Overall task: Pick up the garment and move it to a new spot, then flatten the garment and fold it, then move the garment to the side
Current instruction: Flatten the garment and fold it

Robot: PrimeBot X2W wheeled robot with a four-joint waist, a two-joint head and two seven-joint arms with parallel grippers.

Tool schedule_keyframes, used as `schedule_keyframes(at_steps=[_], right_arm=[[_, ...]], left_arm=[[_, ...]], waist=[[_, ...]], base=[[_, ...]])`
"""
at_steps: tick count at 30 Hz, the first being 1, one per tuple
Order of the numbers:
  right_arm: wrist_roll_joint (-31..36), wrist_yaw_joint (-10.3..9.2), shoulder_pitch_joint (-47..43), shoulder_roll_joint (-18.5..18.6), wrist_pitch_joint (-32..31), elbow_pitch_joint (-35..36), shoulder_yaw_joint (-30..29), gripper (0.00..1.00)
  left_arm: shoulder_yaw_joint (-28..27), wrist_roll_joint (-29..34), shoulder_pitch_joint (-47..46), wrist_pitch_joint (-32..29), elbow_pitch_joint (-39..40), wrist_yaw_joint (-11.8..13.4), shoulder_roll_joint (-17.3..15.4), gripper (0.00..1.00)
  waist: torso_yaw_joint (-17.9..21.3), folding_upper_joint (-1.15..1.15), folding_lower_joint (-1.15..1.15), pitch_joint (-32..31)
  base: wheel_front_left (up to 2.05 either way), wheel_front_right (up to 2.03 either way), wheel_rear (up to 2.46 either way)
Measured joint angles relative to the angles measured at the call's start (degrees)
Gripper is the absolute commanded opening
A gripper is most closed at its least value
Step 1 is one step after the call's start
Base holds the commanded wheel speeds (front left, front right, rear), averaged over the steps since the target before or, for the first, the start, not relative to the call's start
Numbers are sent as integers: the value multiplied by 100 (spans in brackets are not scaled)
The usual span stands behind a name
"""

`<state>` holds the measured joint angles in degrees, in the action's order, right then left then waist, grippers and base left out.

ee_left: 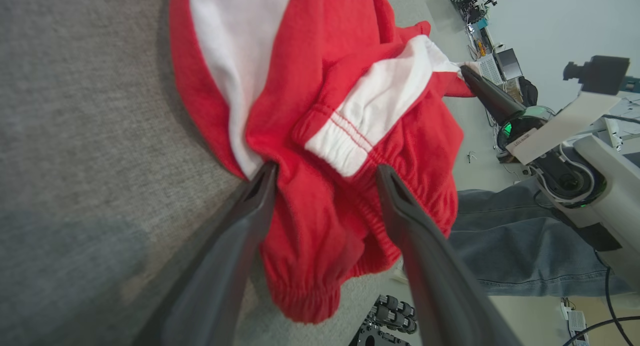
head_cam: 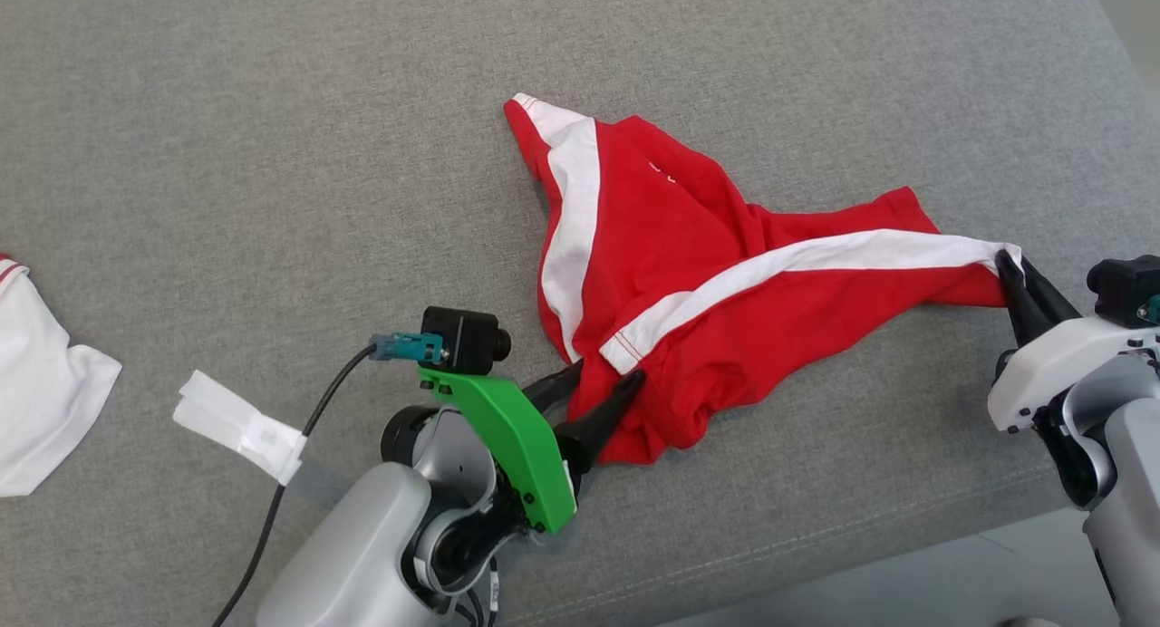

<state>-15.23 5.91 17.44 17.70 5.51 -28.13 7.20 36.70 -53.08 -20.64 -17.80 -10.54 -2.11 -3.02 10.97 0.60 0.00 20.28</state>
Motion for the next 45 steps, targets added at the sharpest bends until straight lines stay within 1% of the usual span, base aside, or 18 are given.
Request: schedule_keyframes(at_steps=[3,4,11,15,23,31,40,45], right_arm=[[-19,-11,-26,0,12,-29,-42,0],[-46,-55,-43,2,36,-45,-66,0],[-89,-56,-76,44,51,-74,-109,0],[-89,-54,-93,31,51,-75,-66,0],[-89,-53,-93,30,49,-68,-5,0],[-89,-51,-90,-2,49,-57,54,0],[-89,-51,-88,-54,52,-69,60,0],[-89,-52,-88,-59,60,-81,59,0]], left_arm=[[11,-10,-124,-29,29,-25,0,100],[16,-8,-171,-29,38,-35,0,100],[75,64,-247,-88,200,-35,1,100],[70,-36,-246,-137,230,-32,1,100],[66,-539,-136,-334,129,151,8,100],[32,-684,-109,-343,101,321,11,100],[30,-833,-127,-383,58,411,12,100],[43,-1089,-173,-383,169,417,12,100]], waist=[[-24,0,0,-22],[-40,0,0,-34],[-191,0,0,-109],[-254,0,0,-132],[-258,0,0,-102],[-160,0,0,-20],[-71,0,0,43],[-45,0,0,55]], base=[[0,0,0],[0,0,0],[0,0,0],[0,0,0],[0,0,0],[0,0,0],[0,0,0],[0,0,0]])
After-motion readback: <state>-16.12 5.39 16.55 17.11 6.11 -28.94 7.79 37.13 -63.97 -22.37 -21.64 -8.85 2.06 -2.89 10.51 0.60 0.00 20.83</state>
